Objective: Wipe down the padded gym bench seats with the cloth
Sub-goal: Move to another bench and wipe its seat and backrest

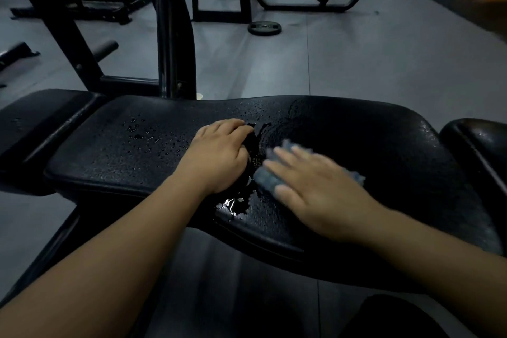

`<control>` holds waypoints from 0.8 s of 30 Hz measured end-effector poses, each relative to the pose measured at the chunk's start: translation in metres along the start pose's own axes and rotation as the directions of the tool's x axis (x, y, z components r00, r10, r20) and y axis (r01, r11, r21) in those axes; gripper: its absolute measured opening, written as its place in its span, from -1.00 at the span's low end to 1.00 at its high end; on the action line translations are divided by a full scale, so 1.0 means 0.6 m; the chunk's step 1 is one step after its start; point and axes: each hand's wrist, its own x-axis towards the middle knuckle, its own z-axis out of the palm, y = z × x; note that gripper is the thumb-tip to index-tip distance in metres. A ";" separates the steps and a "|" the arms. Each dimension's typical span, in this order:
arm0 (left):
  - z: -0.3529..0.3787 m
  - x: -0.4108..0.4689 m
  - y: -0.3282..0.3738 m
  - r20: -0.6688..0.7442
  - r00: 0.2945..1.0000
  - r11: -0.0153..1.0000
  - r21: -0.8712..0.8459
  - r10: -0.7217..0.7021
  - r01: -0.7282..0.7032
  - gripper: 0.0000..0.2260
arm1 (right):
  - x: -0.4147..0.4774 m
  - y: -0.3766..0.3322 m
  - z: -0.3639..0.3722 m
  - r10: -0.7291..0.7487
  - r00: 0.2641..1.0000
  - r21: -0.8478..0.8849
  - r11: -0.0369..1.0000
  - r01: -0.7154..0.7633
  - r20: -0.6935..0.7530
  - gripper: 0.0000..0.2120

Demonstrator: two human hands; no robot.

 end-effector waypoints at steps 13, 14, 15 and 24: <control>0.001 -0.003 0.005 0.014 1.000 1.000 0.007 0.000 0.000 -0.44 | 0.012 -0.026 0.007 0.243 0.970 0.009 0.970 -0.243 0.009 -0.42; 0.002 -0.004 0.004 0.012 1.000 1.000 0.002 -0.004 0.004 -0.43 | 0.045 -0.023 0.003 0.313 0.950 0.006 0.950 -0.313 0.018 -0.44; 0.003 -0.005 0.003 0.009 1.000 1.000 -0.006 -0.007 0.007 -0.43 | 0.070 -0.033 0.004 0.353 0.935 0.001 0.935 -0.353 0.012 -0.44; 0.004 -0.005 0.001 0.013 1.000 1.000 0.001 -0.002 0.002 -0.47 | 0.050 0.029 -0.006 0.273 0.962 -0.044 0.961 -0.272 0.000 -0.43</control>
